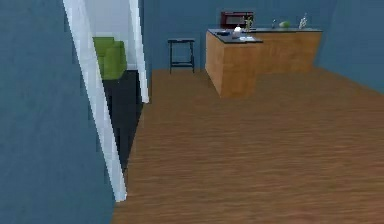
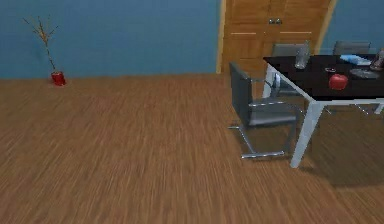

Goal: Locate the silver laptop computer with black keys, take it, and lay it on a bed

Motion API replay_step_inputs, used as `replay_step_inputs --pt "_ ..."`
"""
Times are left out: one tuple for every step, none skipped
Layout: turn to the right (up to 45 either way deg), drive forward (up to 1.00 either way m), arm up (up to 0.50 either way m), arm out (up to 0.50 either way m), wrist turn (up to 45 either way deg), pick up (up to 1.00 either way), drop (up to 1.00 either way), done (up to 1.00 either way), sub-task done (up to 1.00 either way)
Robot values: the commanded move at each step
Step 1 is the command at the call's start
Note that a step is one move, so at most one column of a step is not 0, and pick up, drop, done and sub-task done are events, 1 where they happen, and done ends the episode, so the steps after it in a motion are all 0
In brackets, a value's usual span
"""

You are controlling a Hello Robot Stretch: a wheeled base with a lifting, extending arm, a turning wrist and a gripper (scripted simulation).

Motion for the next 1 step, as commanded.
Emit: replay_step_inputs --pt "0.0 1.0 0.0 0.0 0.0 0.0 0.0 0.0 0.0"
